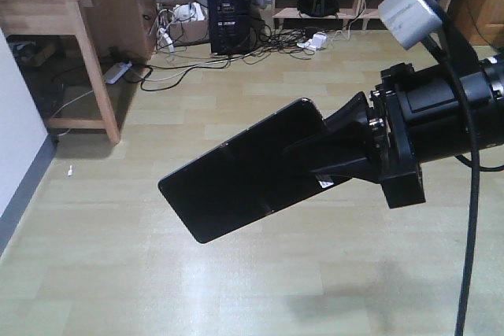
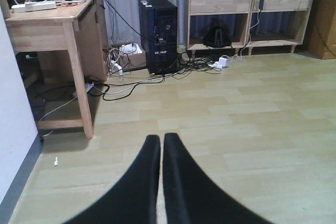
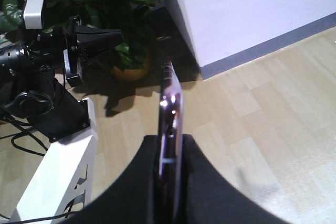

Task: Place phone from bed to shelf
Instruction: 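Keep the phone held in the right gripper while driving across the room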

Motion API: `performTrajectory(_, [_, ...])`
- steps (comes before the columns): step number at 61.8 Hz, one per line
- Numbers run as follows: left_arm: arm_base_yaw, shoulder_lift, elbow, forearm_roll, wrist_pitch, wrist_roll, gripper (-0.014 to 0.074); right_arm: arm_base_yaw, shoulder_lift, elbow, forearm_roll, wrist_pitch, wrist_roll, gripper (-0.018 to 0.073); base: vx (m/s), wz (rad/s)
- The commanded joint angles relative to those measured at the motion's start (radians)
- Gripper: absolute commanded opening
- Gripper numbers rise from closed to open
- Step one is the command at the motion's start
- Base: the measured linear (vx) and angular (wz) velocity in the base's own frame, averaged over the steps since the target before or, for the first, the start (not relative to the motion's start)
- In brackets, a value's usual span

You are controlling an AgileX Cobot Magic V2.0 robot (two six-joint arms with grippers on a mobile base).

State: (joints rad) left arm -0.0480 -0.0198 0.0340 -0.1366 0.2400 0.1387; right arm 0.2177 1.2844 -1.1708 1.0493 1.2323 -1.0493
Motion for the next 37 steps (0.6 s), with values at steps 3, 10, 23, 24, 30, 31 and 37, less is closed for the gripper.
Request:
performTrajectory(3, [-0.004,-0.004,0.003,-0.009,-0.075,-0.004,0.0001,-0.005,-0.031,-0.026,0.092,0.057,-0.004,-0.0001,0.39,-0.05])
performTrajectory(10, [-0.004,-0.004,0.003,-0.009,-0.075,-0.004,0.0001,-0.005,-0.031,-0.026,0.092,0.057,-0.004,-0.0001,0.38,-0.05])
performTrajectory(23, [-0.004,-0.004,0.003,-0.009,-0.075,-0.004,0.0001,-0.005,-0.031,-0.026,0.092,0.057,-0.004,-0.0001,0.37,-0.04])
performTrajectory(24, [-0.004,-0.004,0.003,-0.009,-0.075,-0.004,0.0001,-0.005,-0.031,-0.026,0.092,0.057,-0.004,-0.0001,0.36,-0.03])
performTrajectory(30, [-0.004,-0.004,0.003,-0.009,-0.075,-0.004,0.0001,-0.005,-0.031,-0.026,0.092,0.057,-0.004,-0.0001,0.36,-0.03])
performTrajectory(31, [-0.004,-0.004,0.003,-0.009,-0.075,-0.004,0.0001,-0.005,-0.031,-0.026,0.092,0.057,-0.004,-0.0001,0.36,-0.02])
performTrajectory(37, [-0.004,-0.004,0.003,-0.009,-0.075,-0.004,0.0001,-0.005,-0.031,-0.026,0.092,0.057,-0.004,-0.0001,0.35,-0.03])
